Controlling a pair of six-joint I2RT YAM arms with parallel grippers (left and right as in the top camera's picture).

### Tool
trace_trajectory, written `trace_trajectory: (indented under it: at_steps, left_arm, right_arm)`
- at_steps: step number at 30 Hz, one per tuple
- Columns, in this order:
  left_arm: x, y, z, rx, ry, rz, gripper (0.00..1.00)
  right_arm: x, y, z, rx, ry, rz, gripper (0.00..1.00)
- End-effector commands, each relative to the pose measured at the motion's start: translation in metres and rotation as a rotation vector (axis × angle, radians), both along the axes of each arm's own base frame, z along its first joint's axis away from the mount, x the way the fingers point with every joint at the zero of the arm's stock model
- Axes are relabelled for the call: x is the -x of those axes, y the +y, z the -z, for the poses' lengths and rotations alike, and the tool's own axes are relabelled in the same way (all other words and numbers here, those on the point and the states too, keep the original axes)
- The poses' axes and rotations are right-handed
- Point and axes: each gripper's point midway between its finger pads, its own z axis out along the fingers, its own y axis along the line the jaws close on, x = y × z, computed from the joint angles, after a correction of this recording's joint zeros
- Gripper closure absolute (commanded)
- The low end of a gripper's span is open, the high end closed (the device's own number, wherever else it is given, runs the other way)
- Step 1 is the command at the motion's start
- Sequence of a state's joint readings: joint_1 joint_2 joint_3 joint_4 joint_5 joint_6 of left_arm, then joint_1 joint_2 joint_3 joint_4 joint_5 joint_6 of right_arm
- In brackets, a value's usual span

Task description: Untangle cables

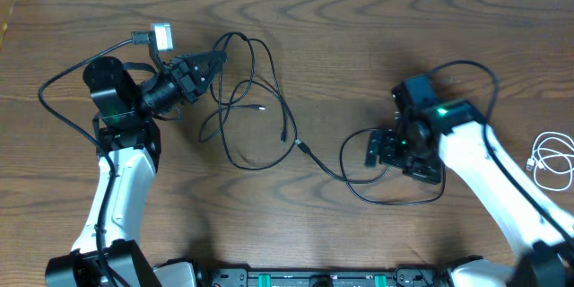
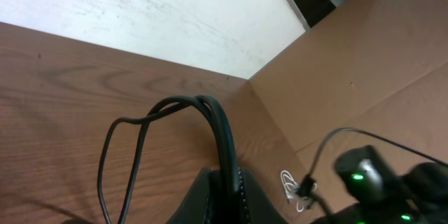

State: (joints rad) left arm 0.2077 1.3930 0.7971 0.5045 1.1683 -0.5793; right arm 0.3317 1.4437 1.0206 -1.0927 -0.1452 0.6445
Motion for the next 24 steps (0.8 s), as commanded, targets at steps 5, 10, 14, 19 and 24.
trace_trajectory:
  at_steps: [5,10,14,19,24]
  left_arm:
    - [0.000,0.000,-0.003,0.001,0.002,-0.003,0.92]
    - [0.001,0.000,0.000,0.006,0.025,-0.003,0.92]
    - [0.001,0.000,0.001,0.006,0.028,-0.003,0.92]
    - [0.001,0.000,0.001,0.006,0.028,-0.003,0.92]
    - [0.001,0.000,0.001,0.006,0.028,-0.003,0.92]
  right_arm:
    - [0.039,-0.052,-0.004,0.305,0.038,0.482,0.01]
    - [0.045,-0.039,0.036,0.293,0.011,0.649,0.01]
    - [0.022,-0.018,0.051,0.192,-0.084,0.692,0.01]
    - [-0.001,-0.005,0.055,0.112,-0.164,0.698,0.01]
    - [0.013,-0.009,0.069,0.165,-0.079,0.710,0.01]
